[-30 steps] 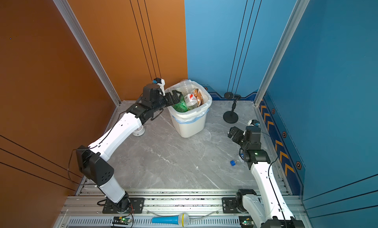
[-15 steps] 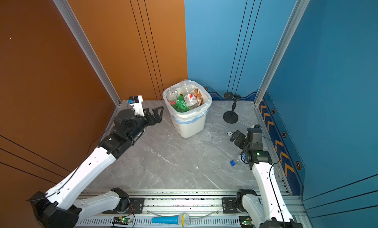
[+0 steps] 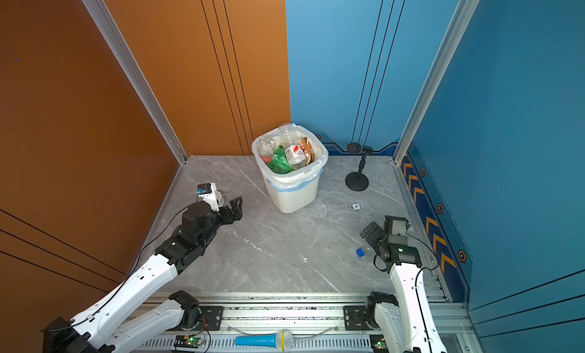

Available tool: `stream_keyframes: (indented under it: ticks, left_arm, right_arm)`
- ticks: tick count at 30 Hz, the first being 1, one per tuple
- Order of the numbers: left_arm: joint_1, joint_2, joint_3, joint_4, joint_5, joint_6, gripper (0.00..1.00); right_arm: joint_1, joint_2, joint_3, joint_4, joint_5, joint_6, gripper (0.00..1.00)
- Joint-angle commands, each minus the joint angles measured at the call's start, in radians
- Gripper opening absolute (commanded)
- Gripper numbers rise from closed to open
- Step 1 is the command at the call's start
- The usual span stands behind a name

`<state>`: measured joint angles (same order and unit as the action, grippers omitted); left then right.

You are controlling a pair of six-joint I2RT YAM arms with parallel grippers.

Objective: Put the plastic bottles in the bin
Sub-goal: 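Draw the left arm back while the right gripper grasps the blue-labelled bottle, then lift the blue-labelled bottle with the right gripper over the bin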

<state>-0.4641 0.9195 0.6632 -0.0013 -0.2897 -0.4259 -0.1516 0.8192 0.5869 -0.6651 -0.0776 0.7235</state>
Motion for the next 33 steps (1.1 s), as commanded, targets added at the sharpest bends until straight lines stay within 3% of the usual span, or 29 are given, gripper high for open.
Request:
stream_keyframes:
  ticks: [1, 14, 21, 33]
  left_arm:
    - [0.016, 0.002, -0.007, 0.015, -0.022, 0.016, 0.98]
    - [0.079, -0.038, -0.054, 0.008, 0.003, -0.038, 0.98]
    - [0.117, -0.059, -0.069, 0.003, 0.033, -0.077, 0.98]
    - [0.161, -0.054, -0.089, 0.001, 0.048, -0.13, 0.98]
  right_arm:
    - [-0.008, 0.031, -0.038, 0.015, 0.02, 0.032, 1.0]
    - [-0.061, 0.284, -0.085, 0.262, -0.008, -0.002, 0.97]
    - [-0.072, 0.332, -0.105, 0.339, -0.027, -0.008, 0.73]
    - [-0.055, 0.23, -0.051, 0.315, -0.03, -0.045, 0.57]
